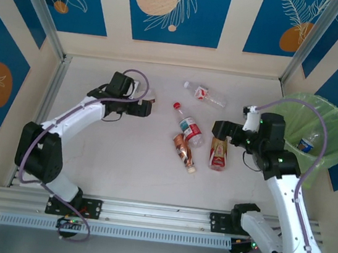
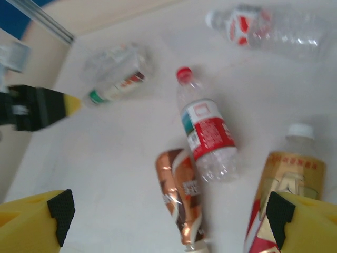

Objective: Put the plastic bottles in the bin

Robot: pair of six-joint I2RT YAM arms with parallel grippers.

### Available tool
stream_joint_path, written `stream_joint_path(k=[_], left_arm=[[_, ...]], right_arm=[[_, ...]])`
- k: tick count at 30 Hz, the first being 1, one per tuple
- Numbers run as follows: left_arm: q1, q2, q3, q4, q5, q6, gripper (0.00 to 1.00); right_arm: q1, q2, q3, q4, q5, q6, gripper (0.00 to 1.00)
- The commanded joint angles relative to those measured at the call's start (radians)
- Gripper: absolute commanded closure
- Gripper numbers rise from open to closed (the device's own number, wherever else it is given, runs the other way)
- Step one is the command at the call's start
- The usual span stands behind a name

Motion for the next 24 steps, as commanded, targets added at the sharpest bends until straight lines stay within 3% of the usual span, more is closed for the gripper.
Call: stream_joint_path(k=[1,3,8,14,18,22,24], left_arm=[[0.005,-0.064,-0.032,-0.034,0.081,-0.064,0.0],[0.005,-0.085,-0.035,-0.05,0.114,-0.089,0.0],[-0.016,-0.09,-0.012,-0.048,0.219,-0.11,0.0],[-0.065,-0.098,0.047,-0.085,0.23,-0.032,0.0],[-0.07,-0.126,-0.046,0.016,0.231,-0.078,0.0],[-0.088,-0.102,0.011,-0.099,0.204,-0.089,0.0],[-0.095,-0.097,0.02,-0.088,0.27,-0.148,0.0]], right_arm=[[0.101,0.032,-0.019,-0.115,0.276,0.031,0.04],[0.142,0.067,-0.025,-0.14,0.378,0.057,0.04],[0.162,0.167,-0.046,-0.118,0.394,0.083,0.03],[0.129,0.295,-0.051,-0.091,0.418,0.102,0.02],[0.154,0.364,-0.07,-0.042,0.49,0.111,0.04],[0.143,0.428,-0.081,-0.002,0.496,0.142,0.05],[0.135,0.471,-0.064,-0.009,0.486,0.141,0.05]])
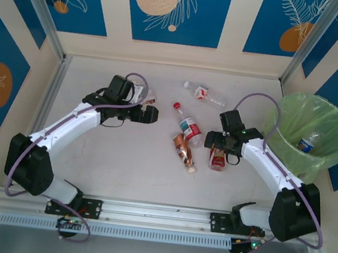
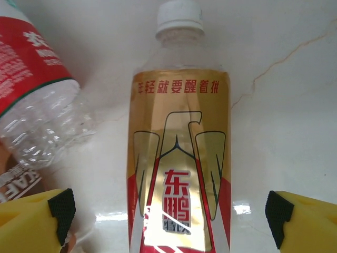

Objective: Put the plastic bottles in the bin

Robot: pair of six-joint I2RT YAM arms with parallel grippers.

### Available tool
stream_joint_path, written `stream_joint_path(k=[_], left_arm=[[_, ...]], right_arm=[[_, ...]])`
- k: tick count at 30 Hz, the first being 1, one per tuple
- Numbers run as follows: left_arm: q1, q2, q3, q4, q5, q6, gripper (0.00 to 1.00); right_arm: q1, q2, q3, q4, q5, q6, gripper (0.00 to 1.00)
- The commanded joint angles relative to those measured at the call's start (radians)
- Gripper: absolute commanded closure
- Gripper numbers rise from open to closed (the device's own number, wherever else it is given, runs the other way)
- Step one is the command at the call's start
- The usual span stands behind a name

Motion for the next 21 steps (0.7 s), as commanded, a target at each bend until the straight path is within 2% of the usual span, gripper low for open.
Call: stream_joint_path(k=[1,4,6,11,15,21], left_arm=[[-0.027,-0.004,0.016,0.015,0.083,-0.098,0.0],[-0.062,-0.013,-0.048,0.106,0.114,-0.18,0.0],[-0.076,0.005,-0.048,0.106,0.133,-0.158,0.0],[-0.09,0.017,-0.018,0.028,0.052,-0.081,0.0],[-0.124,0.019,0.012,-0.057,-0.082,-0.036,0.0],[-0.125,0.077,0.038,-0.092,-0.068,-0.047,0.0]], right_arm=[[-0.006,0.056,0.013,0.026,0.012,0.02,0.05],[-0.004,0.128,0.031,0.025,0.005,0.009,0.05],[-0.004,0.163,0.032,0.026,0.031,0.012,0.05],[-0.011,0.193,0.02,0.074,0.002,-0.021,0.1],[-0.025,0.241,0.043,0.057,-0.018,-0.031,0.15],[-0.033,0.298,0.075,0.025,-0.002,-0.023,0.14]])
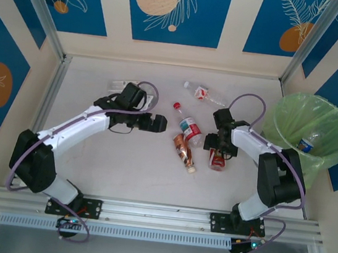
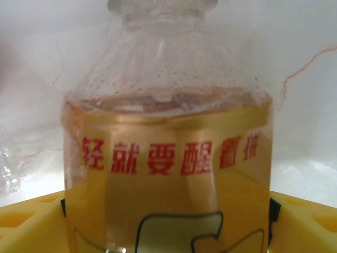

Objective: Put the plastic bottles in the bin

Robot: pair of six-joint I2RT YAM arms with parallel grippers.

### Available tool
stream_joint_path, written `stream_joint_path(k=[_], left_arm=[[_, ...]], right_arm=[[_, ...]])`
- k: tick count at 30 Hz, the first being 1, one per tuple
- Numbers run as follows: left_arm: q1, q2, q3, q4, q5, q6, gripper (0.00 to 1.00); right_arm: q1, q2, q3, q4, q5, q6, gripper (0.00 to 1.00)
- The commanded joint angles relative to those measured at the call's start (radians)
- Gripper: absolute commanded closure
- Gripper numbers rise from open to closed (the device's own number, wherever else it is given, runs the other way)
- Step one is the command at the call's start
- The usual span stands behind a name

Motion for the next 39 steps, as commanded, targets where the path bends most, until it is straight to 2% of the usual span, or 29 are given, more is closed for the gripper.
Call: stream_joint_path(k=[1,8,14,17,23,27,30,36,39], left_arm=[[-0.008,0.033,0.032,-0.063,-0.033,0.02,0.0],[-0.007,0.032,0.04,-0.07,-0.029,0.014,0.0],[-0.008,0.025,0.027,-0.034,0.036,0.008,0.0],[-0.009,-0.009,0.0,0.011,0.034,0.04,0.0],[-0.048,-0.108,-0.096,0.159,0.036,0.094,0.0],[-0.092,-0.118,-0.123,0.22,0.11,0.146,0.0],[-0.098,-0.156,-0.192,0.349,0.163,0.131,0.0],[-0.144,-0.316,-0.416,0.682,0.059,0.148,0.0],[-0.169,-0.363,-0.452,0.706,0.034,0.215,0.0]], right_arm=[[-0.005,0.02,0.034,-0.031,0.002,-0.004,0.14],[-0.008,0.068,0.061,-0.057,0.023,-0.004,0.18],[0.006,0.043,0.06,-0.052,0.026,-0.033,0.3],[0.015,-0.001,0.051,-0.052,0.03,-0.036,0.36],[0.016,-0.13,0.028,-0.033,0.035,-0.05,0.39],[0.015,-0.216,0.04,-0.045,0.021,-0.055,0.39],[0.015,-0.286,0.057,-0.05,-0.002,-0.062,0.39],[0.012,-0.406,0.133,-0.098,-0.028,-0.098,0.41],[0.003,-0.449,0.202,-0.136,-0.059,-0.134,0.4]])
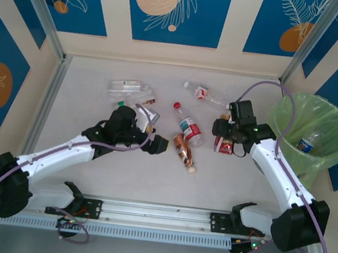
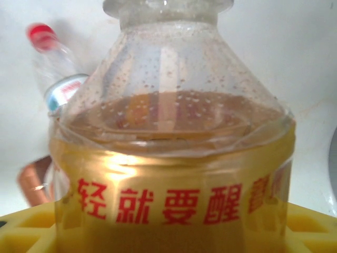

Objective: Put the plastic bottles in the bin

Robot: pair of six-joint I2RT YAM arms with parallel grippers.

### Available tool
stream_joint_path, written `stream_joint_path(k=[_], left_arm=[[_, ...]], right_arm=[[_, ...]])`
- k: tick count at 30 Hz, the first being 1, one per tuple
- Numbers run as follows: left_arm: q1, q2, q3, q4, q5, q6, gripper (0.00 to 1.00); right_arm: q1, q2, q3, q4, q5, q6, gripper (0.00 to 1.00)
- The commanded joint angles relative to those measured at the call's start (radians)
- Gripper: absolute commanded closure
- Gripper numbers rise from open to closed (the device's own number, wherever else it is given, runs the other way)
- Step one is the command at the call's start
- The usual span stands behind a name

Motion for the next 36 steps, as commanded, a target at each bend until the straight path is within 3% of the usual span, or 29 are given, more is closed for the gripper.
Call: stream_joint_path(k=[1,7,22,36], left_arm=[[-0.028,-0.041,-0.008,0.137,-0.026,0.093,0.0],[-0.036,-0.042,-0.004,0.145,0.047,0.121,0.0],[-0.038,-0.083,-0.025,0.154,0.0,0.17,0.0],[-0.038,-0.072,0.002,0.092,-0.034,0.208,0.0]], right_arm=[[-0.013,-0.055,0.101,-0.061,-0.056,-0.063,0.4],[-0.082,-0.088,0.242,-0.103,-0.138,-0.119,0.41],[-0.437,-0.159,0.375,-0.053,-0.363,-0.118,0.44],[-0.654,-0.24,0.245,0.295,-0.234,-0.04,0.43]])
